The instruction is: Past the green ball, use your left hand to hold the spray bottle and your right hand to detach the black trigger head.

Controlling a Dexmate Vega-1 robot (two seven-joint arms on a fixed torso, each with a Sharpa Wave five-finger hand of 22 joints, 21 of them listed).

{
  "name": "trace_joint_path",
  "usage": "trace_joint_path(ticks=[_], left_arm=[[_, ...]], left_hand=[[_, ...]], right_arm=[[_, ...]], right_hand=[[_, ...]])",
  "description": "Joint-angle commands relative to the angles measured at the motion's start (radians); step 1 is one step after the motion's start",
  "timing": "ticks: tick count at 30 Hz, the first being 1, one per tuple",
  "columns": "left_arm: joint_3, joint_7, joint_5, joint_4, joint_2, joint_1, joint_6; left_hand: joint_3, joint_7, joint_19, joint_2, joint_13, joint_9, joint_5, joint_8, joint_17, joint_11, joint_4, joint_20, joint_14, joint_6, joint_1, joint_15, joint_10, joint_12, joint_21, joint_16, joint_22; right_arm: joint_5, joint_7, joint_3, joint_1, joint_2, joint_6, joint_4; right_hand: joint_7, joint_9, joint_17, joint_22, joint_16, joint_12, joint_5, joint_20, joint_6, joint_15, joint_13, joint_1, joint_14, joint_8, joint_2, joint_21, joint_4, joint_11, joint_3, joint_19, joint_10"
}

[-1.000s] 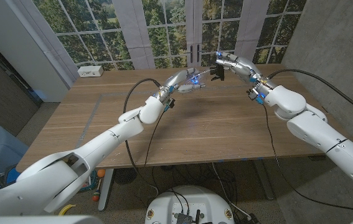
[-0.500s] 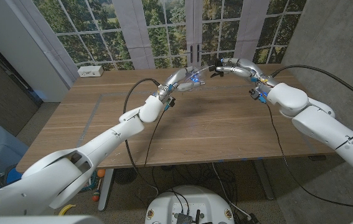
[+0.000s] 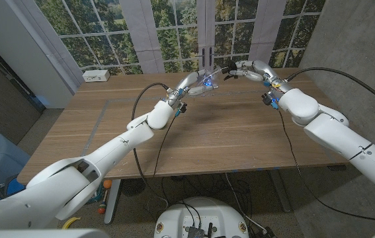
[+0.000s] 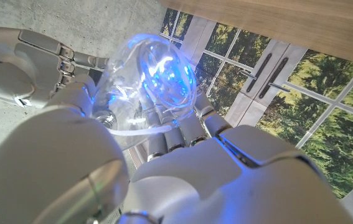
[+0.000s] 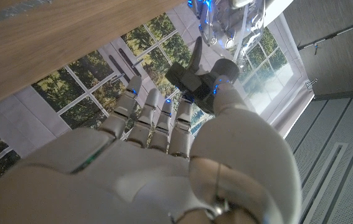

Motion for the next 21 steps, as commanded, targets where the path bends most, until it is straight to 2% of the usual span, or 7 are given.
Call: trace_joint_path(ticks=[1,3,8,12,15,21], left_arm=[[-0.008,-0.040,-0.032,-0.002,-0.005,0.003,-0.009],[-0.008,-0.043,-0.033,-0.002,-0.006,0.003,-0.007],[-0.008,-0.045,-0.029,0.002,-0.008,0.001,-0.006],[-0.008,-0.045,-0.028,0.003,-0.009,-0.001,-0.006],[-0.008,-0.045,-0.027,0.002,-0.009,0.000,-0.003],[-0.009,-0.042,-0.027,0.002,-0.011,0.001,0.000]], left_hand=[[0.128,-0.082,-0.005,0.197,0.001,0.000,0.005,0.006,0.006,-0.148,0.109,-0.063,0.010,0.089,0.153,-0.123,0.153,0.010,0.007,0.000,-0.001],[0.128,-0.083,-0.004,0.197,0.000,0.001,0.005,0.006,0.007,-0.148,0.109,-0.062,0.010,0.088,0.153,-0.123,0.154,0.010,0.007,-0.001,-0.001],[0.129,-0.084,-0.004,0.197,0.004,0.002,0.006,0.007,0.008,-0.148,0.108,-0.062,0.010,0.089,0.152,-0.123,0.155,0.011,0.008,-0.001,-0.001],[0.129,-0.082,-0.005,0.197,0.002,0.003,0.006,0.008,0.009,-0.148,0.109,-0.062,0.009,0.089,0.151,-0.122,0.154,0.007,0.009,-0.002,-0.001],[0.129,-0.082,-0.006,0.196,0.002,0.003,0.006,0.008,0.010,-0.148,0.108,-0.062,0.009,0.088,0.151,-0.123,0.154,0.006,0.009,-0.003,-0.001],[0.129,-0.081,-0.006,0.196,0.005,0.005,0.006,0.009,0.012,-0.148,0.109,-0.062,0.009,0.088,0.149,-0.123,0.155,0.007,0.010,-0.004,-0.002]], right_arm=[[-0.061,-0.087,0.001,-0.018,0.054,0.044,0.019],[-0.055,-0.088,0.010,-0.025,0.055,0.049,0.020],[-0.035,-0.084,0.028,-0.039,0.062,0.088,0.035],[-0.015,-0.076,0.043,-0.049,0.070,0.135,0.056],[-0.007,-0.075,0.054,-0.056,0.071,0.147,0.059],[0.010,-0.077,0.078,-0.067,0.072,0.157,0.063]], right_hand=[[-0.003,0.037,0.011,0.007,0.029,0.023,0.012,-0.023,0.122,-0.075,0.009,0.052,0.030,0.077,0.030,0.023,-0.001,-0.029,0.019,0.032,0.066],[0.002,0.047,0.015,0.008,0.040,0.034,0.012,-0.030,0.138,-0.088,0.010,0.057,0.045,0.092,0.033,0.029,0.002,-0.035,0.017,0.039,0.099],[0.017,0.057,0.010,0.009,0.038,0.034,0.015,-0.037,0.128,-0.096,0.012,0.064,0.048,0.096,0.043,0.033,0.004,-0.037,0.024,0.039,0.106],[0.049,0.071,-0.005,0.009,0.029,0.036,0.026,-0.031,0.151,-0.092,0.012,0.089,0.059,0.116,0.038,0.040,-0.009,-0.023,0.039,0.044,0.121],[0.071,0.086,-0.017,0.008,0.018,0.040,0.040,-0.029,0.166,-0.093,0.014,0.098,0.066,0.133,0.034,0.044,-0.008,-0.020,0.051,0.045,0.142],[0.074,0.094,-0.024,0.007,0.013,0.040,0.049,-0.029,0.164,-0.092,0.015,0.100,0.070,0.139,0.028,0.047,-0.008,-0.018,0.057,0.045,0.146]])
